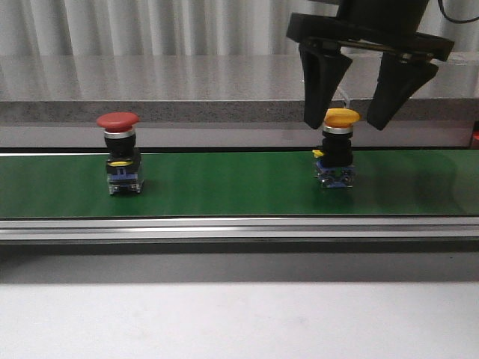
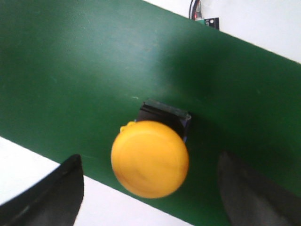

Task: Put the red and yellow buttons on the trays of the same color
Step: 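Grasp the yellow button off the belt with the right gripper, then lower the yellow button into the yellow tray and open the right gripper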

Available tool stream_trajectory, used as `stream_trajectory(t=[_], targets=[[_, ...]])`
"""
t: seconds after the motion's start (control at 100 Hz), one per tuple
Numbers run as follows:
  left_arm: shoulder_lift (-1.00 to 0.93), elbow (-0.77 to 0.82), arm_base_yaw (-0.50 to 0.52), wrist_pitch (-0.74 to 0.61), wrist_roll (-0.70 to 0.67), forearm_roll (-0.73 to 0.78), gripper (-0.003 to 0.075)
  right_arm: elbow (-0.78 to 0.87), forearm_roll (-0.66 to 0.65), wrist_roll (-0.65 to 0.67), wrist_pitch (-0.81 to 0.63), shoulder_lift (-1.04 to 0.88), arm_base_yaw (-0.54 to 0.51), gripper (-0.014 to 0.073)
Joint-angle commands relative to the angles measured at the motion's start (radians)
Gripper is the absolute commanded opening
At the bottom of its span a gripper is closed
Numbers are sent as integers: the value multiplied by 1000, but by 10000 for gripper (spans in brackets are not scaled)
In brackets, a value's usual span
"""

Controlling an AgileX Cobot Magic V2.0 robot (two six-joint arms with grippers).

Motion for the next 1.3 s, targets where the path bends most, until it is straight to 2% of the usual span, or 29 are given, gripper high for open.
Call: stream_trajectory(t=[0.0,0.21,0.3,0.54,0.72,0.81,0.97,1.29], targets=[[11,-26,-5,-70,2,-15,-20,-32,13,0,-30,-35,-1,556],[11,-26,-5,-70,2,-15,-20,-32,0,0,-54,-6,-2,316],[11,-26,-5,-70,2,-15,-20,-32,-3,0,-66,-8,-2,269],[11,-26,-5,-70,2,-15,-20,-32,-58,4,-74,-71,-3,269],[11,-26,-5,-70,2,-15,-20,-32,-162,145,-47,-144,-30,269],[11,-26,-5,-70,2,-15,-20,-32,-201,161,11,-184,-55,269],[11,-26,-5,-70,2,-15,-20,-32,-241,161,61,-251,-126,269],[11,-26,-5,-70,2,-15,-20,-19,-289,157,146,-326,-344,269]])
